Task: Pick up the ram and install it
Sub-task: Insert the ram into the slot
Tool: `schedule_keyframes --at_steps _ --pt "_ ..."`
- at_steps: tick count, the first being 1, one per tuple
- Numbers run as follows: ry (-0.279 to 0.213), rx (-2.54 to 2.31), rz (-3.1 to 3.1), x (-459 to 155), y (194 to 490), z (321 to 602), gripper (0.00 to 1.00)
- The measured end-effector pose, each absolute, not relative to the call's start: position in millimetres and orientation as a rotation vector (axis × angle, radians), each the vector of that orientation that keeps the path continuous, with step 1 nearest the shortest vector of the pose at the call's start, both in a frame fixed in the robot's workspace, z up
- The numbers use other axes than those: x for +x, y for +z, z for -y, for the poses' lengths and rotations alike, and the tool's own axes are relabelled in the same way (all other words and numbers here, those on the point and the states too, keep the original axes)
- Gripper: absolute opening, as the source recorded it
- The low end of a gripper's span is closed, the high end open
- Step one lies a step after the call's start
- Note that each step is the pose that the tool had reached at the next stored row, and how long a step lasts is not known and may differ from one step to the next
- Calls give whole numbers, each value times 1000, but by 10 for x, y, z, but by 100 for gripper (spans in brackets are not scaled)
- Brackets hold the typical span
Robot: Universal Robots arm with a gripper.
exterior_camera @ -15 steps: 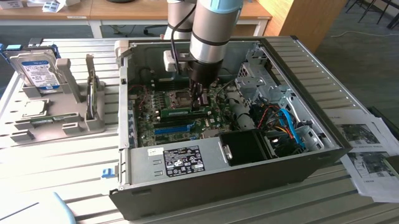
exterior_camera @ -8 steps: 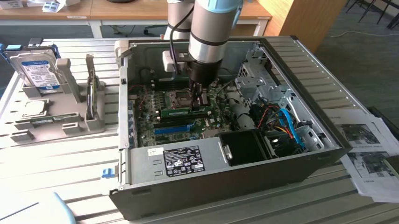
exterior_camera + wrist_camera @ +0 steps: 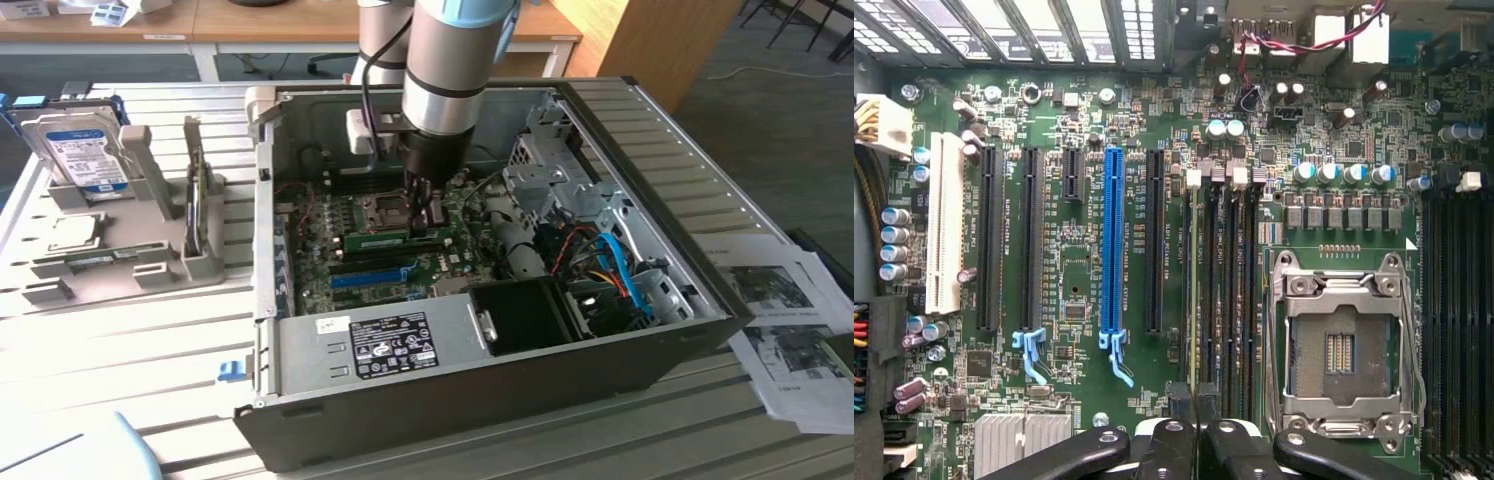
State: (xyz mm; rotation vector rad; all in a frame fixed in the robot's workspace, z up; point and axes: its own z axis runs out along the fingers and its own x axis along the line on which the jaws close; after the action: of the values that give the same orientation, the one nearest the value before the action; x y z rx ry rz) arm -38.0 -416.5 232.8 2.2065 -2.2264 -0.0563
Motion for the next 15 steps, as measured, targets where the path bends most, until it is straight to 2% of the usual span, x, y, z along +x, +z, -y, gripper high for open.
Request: schedule_keyframes --at_steps 15 --pt "-45 2212 2232 -425 2327 4165 11"
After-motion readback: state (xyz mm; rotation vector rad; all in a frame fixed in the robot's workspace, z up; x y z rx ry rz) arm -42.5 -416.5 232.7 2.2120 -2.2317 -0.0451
